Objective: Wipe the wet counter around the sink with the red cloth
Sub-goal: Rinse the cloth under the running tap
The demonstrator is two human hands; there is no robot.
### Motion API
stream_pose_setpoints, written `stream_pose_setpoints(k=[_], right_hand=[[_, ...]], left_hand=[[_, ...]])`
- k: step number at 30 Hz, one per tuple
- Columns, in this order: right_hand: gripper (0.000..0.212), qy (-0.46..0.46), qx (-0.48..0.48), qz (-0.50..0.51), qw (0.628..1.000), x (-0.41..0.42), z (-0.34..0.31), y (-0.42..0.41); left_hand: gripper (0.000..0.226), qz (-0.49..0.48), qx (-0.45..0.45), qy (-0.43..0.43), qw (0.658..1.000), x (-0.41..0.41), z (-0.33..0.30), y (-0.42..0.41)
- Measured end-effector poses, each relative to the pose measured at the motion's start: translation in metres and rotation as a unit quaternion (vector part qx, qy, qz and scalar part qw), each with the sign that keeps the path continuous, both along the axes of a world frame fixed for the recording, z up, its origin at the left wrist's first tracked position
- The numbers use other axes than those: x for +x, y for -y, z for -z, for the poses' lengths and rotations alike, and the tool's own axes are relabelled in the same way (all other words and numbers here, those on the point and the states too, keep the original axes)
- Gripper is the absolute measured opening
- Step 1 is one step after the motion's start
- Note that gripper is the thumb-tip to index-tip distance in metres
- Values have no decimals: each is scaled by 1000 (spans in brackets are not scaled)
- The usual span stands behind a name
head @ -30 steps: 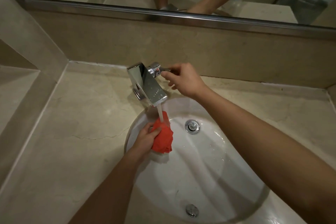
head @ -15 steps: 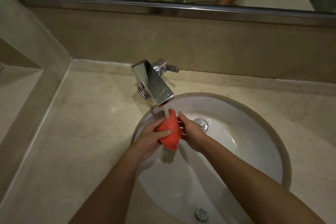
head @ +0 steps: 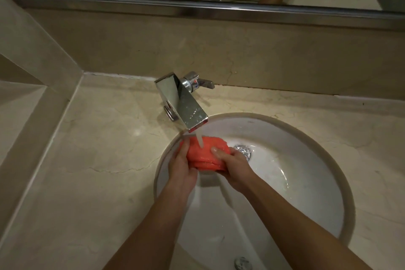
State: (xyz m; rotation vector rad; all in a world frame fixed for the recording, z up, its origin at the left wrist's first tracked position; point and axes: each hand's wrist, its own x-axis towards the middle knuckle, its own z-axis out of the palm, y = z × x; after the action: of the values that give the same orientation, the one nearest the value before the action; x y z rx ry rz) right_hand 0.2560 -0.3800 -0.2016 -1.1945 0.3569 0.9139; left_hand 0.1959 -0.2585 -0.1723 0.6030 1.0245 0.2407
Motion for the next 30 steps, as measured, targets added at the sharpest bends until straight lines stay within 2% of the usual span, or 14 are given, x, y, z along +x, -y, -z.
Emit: stream_pose_setpoints(k=[2, 4, 6, 8, 9, 12, 14, 16, 17, 19, 23, 26, 30], right_hand=[[61, 32, -30, 20, 999, -1, 4, 2], [61, 76, -77, 24, 994, -2, 2, 1], [67, 114, -113, -10, 987, -3, 2, 0], [50, 125, -116, -41, 985, -1, -2, 1], [42, 106, -102, -43, 988, -1, -4, 3], [45, 37, -60, -46, 996, 3, -3, 7], [51, 30, -40, -55, 997, 6, -2, 3], [59, 42, -77, -71, 994, 10, -2, -5], [60, 57, -103, -77, 990, 10, -3, -10], [59, 84, -134, -64, 985, 8, -3, -20], [47, 179, -166, -13, 970, -2, -6, -37], [52, 239, -197, -19, 951, -7, -6, -41], [58, 242, -207, -8, 948, -9, -3, -40]], left_hand=[[45, 7, -53, -3, 999, 7, -3, 7], [37, 18, -66, -12, 998, 11, -6, 15], [22, 31, -16, -26, 999, 16, -3, 19], [10, 42, 75, -33, 996, 18, -3, 17], [12, 42, 104, -24, 993, 16, -4, 14], [28, 62, 155, -16, 986, 6, -2, 7], [34, 101, 287, -86, 949, -5, 4, 5], [32, 122, 435, -143, 881, -15, 2, 9], [31, 113, 465, -157, 864, -17, -1, 11], [35, 92, 459, -160, 869, -15, -10, 15], [33, 62, 358, -134, 922, -1, -7, 17], [43, 65, 369, -152, 915, 4, 2, 18], [46, 55, 388, -174, 904, 4, 8, 16]])
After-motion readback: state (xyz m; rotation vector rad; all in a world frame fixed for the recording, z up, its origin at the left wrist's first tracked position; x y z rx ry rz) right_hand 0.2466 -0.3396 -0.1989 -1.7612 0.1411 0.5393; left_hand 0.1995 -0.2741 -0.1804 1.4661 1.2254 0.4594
